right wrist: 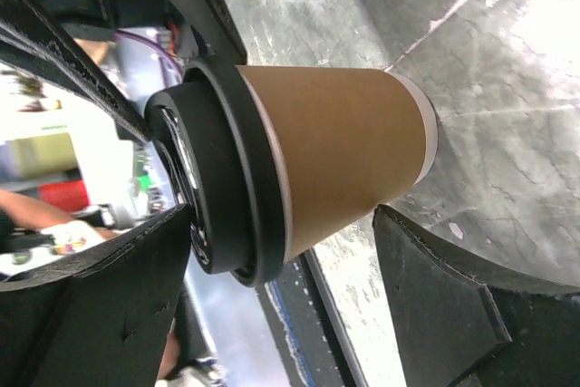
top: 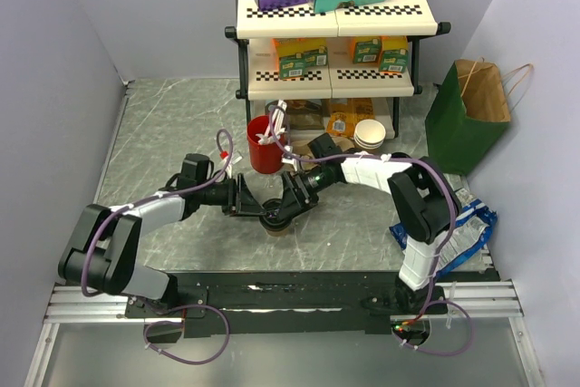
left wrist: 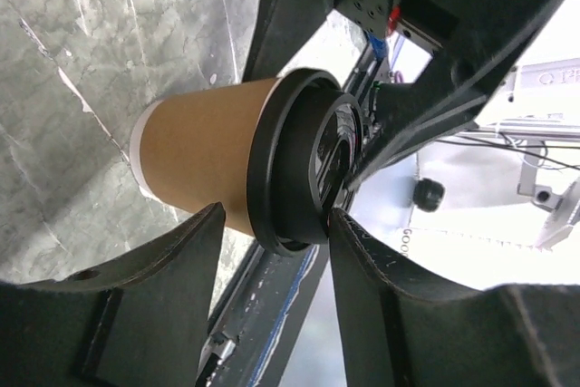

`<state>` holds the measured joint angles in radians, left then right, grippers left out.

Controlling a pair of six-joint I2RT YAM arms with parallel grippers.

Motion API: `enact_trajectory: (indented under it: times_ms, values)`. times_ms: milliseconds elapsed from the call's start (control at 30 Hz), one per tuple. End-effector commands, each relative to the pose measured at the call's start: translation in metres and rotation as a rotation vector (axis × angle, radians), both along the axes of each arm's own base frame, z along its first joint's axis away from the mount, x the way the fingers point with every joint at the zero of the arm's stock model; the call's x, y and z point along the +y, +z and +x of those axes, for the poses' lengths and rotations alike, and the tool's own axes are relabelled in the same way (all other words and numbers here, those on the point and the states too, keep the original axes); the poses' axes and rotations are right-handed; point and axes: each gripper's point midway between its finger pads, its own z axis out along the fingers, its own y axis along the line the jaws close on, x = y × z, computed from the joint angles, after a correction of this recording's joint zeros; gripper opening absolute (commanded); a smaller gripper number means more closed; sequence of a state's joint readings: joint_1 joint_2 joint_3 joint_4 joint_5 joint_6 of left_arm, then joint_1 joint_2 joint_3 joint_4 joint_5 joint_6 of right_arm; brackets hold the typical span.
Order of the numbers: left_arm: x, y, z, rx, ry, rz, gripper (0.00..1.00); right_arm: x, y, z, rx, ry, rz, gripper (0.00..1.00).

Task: Pack the takeout coffee

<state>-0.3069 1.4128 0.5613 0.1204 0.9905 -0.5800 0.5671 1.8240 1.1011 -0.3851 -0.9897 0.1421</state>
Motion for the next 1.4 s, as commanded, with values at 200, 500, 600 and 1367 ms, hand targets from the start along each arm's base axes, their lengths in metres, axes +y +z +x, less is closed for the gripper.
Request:
enact_trajectory:
  times_ms: [200,500,600,1367]
  values:
    - [0.005,-0.037,0.015,0.094,0.085,0.095,0.54,-0.014,-0.034,0.017,0.111,-0.119,-0.026,0.81]
    - [-0.002,-0.057,0.029,0.232,0.120,0.100,0.50,-0.015,-0.046,0.019,0.153,-0.151,-0.076,0.76]
    - [0.000,-0.074,0.031,0.289,0.140,0.144,0.48,-0.015,-0.050,0.019,0.169,-0.154,-0.088,0.74]
    - [0.024,-0.117,0.036,0.312,0.214,0.403,0.48,-0.021,-0.044,0.032,0.041,-0.165,-0.121,0.71]
